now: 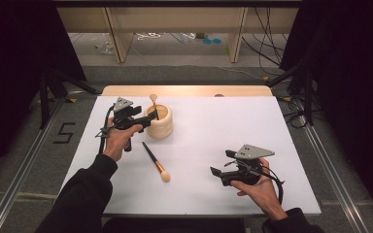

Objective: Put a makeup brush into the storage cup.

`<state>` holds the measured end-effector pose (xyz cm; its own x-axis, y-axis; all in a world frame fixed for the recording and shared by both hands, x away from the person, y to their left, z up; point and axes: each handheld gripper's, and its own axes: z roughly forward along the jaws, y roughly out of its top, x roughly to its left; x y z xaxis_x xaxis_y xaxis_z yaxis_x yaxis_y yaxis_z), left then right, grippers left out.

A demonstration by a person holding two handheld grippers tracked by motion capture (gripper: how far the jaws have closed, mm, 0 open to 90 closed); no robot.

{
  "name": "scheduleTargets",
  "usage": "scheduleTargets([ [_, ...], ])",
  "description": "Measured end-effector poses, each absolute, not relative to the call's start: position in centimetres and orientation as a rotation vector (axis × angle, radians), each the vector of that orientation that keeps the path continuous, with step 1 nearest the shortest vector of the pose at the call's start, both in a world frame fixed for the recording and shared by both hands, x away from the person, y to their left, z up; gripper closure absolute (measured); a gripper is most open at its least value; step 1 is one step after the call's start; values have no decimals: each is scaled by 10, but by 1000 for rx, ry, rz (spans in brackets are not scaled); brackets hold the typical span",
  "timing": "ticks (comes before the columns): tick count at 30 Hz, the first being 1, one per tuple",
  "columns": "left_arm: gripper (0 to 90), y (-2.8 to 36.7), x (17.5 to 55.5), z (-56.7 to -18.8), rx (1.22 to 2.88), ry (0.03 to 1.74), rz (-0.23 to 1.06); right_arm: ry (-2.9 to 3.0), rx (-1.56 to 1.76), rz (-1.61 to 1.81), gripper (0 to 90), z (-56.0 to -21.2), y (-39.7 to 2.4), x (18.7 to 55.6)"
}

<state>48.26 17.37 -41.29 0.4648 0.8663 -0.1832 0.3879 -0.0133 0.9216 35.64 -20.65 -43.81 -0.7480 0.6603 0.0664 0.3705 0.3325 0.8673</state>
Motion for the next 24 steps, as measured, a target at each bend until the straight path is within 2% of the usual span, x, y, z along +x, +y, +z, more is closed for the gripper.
scheduleTargets([
  [7,283,173,469,-412,1679,1087,520,2290,905,1399,169,-439,-205,357],
  [15,160,168,452,-419,1721,1097,469,2302,927,1382,169,-437,-205,355],
  [24,158,163,439,-425,1774,1076,448,2306,927,1380,169,-437,-205,354],
])
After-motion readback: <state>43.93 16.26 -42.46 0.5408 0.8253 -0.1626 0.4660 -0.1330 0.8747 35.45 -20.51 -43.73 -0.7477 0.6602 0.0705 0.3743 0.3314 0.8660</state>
